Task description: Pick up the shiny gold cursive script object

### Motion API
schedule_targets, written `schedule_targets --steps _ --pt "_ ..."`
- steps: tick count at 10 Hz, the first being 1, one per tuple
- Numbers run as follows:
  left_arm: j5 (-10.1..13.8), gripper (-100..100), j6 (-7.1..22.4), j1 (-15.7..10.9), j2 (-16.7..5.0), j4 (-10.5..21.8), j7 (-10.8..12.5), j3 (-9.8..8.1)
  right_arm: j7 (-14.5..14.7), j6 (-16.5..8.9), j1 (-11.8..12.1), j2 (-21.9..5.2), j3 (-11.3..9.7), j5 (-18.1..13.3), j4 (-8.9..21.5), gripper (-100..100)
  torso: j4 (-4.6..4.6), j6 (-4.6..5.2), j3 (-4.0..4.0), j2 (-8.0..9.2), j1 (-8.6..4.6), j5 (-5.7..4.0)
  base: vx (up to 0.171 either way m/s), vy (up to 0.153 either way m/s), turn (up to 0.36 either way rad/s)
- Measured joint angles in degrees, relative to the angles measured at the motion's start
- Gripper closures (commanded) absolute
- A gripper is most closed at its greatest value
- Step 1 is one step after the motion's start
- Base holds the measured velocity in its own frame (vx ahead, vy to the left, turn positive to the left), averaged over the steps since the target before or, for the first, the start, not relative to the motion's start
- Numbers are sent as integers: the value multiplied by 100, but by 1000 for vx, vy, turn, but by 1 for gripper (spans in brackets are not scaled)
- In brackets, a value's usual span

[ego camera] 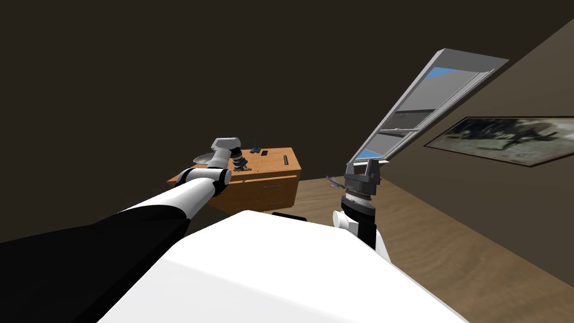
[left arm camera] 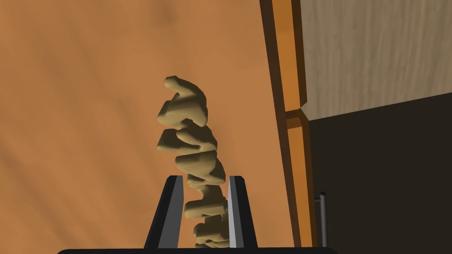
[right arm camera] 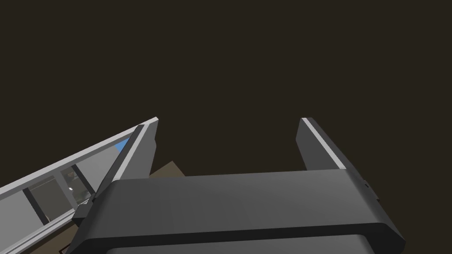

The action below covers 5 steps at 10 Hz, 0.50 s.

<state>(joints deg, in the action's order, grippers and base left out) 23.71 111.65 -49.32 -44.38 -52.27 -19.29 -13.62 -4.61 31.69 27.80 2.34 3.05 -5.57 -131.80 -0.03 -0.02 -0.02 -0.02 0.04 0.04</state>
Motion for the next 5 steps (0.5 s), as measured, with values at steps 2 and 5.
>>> schedule_targets --steps 2,5 --pt "0 100 0 0 0 0 0 0 0 0 0 0 0 0 0 0 0 0 0 0 0 0 8 -6 2" --pt "22 0 185 -115 -122 -33 -44 -15 0 0 0 0 0 0 0 0 0 1 -1 -2 -5 -1 11 -5 6"
